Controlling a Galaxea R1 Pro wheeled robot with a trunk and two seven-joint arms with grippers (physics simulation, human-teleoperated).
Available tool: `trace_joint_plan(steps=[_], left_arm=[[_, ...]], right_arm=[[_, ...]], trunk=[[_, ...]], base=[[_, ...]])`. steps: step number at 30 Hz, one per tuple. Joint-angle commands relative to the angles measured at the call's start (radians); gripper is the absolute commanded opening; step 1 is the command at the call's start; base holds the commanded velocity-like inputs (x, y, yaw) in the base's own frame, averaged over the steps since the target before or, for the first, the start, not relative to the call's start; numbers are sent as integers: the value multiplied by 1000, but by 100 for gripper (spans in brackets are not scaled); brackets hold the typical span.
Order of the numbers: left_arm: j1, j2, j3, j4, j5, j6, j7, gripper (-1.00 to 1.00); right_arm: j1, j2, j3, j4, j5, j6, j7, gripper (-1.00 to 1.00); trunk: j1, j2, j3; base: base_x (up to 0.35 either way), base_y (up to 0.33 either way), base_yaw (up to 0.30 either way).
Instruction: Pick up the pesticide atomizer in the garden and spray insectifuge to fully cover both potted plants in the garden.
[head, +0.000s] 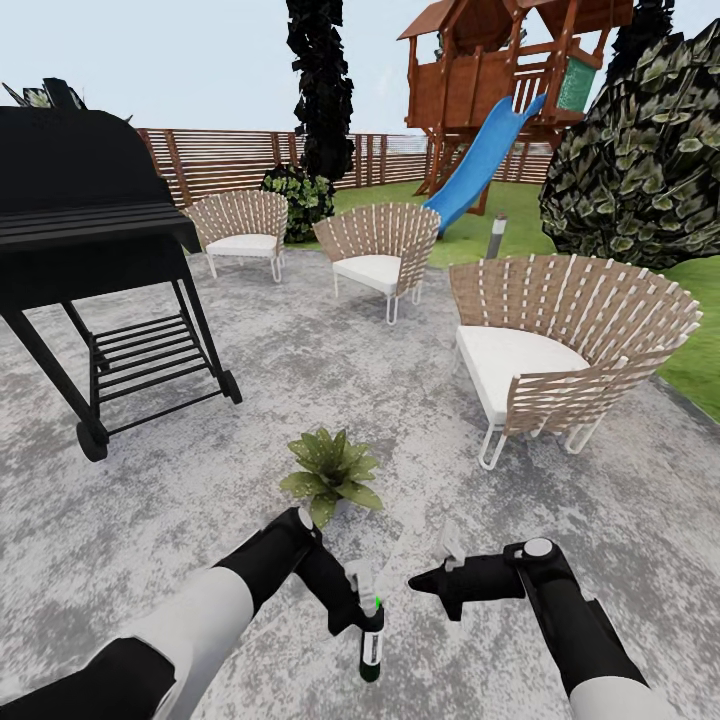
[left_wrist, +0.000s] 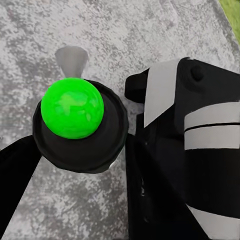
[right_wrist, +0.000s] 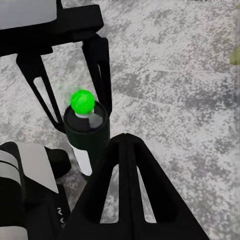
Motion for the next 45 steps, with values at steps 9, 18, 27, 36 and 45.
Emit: trace_joint_plan(steps=[9, 18, 27, 36, 45], left_arm=[[0, -9, -2, -2, -2, 12, 73, -100], [0, -9, -1, -2, 1, 1, 53, -100], [0, -9, -1, -57, 3, -17, 26, -100], [0, -9, -2, -86, 6, -16, 26, -100], [0, -9, -2, -87, 6, -16, -15, -100]], right_arm=[[-1, 13, -1, -8, -57, 11, 6, -100], [-1, 13, -1, -8, -62, 10, 6, -100], [-1, 13, -1, -7, -62, 10, 6, -100], [-1, 13, -1, -7, -62, 10, 6, -100], [-1, 13, -1, -8, -62, 10, 6, -100]], trunk=[[0, 0, -1], [0, 0, -1], [0, 0, -1], [0, 0, -1], [0, 0, -1]], base=[[0, 0, 0], [0, 0, 0], [0, 0, 0], [0, 0, 0], [0, 0, 0]])
